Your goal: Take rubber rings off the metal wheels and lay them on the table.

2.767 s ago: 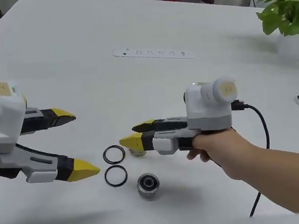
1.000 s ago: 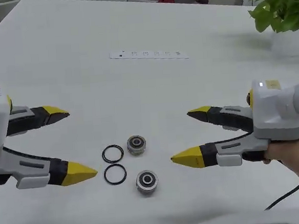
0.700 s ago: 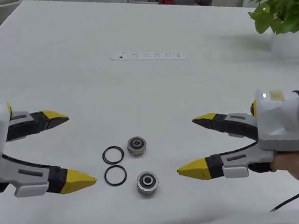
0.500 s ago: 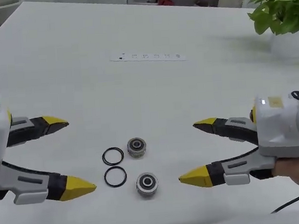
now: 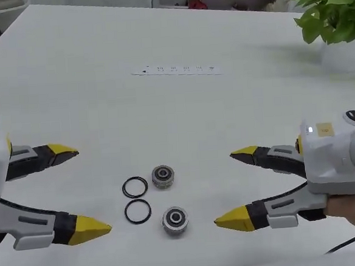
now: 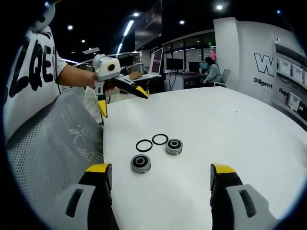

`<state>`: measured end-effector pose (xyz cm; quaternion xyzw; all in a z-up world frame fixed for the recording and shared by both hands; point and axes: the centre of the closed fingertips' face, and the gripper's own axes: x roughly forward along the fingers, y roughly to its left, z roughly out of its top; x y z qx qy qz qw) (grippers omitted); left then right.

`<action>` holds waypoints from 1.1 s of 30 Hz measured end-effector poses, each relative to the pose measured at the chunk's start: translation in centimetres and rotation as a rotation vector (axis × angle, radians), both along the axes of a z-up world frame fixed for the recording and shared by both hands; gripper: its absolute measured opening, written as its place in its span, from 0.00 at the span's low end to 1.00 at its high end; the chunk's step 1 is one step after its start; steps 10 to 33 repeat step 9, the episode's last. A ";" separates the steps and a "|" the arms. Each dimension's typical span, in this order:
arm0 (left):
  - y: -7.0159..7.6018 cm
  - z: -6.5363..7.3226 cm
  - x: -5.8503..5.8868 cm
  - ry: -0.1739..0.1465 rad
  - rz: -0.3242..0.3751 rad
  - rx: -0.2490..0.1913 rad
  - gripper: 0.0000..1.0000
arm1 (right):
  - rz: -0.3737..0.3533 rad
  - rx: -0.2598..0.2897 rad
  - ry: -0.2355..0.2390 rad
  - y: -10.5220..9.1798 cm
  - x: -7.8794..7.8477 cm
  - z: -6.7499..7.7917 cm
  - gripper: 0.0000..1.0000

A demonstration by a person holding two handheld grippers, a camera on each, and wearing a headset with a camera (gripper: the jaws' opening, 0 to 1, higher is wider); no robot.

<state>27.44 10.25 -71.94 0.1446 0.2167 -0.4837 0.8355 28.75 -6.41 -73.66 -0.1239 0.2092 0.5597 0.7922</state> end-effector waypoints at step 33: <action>0.0 0.0 -0.2 0.000 0.000 0.001 0.87 | -0.007 -0.002 0.001 -0.5 0.1 -0.2 0.81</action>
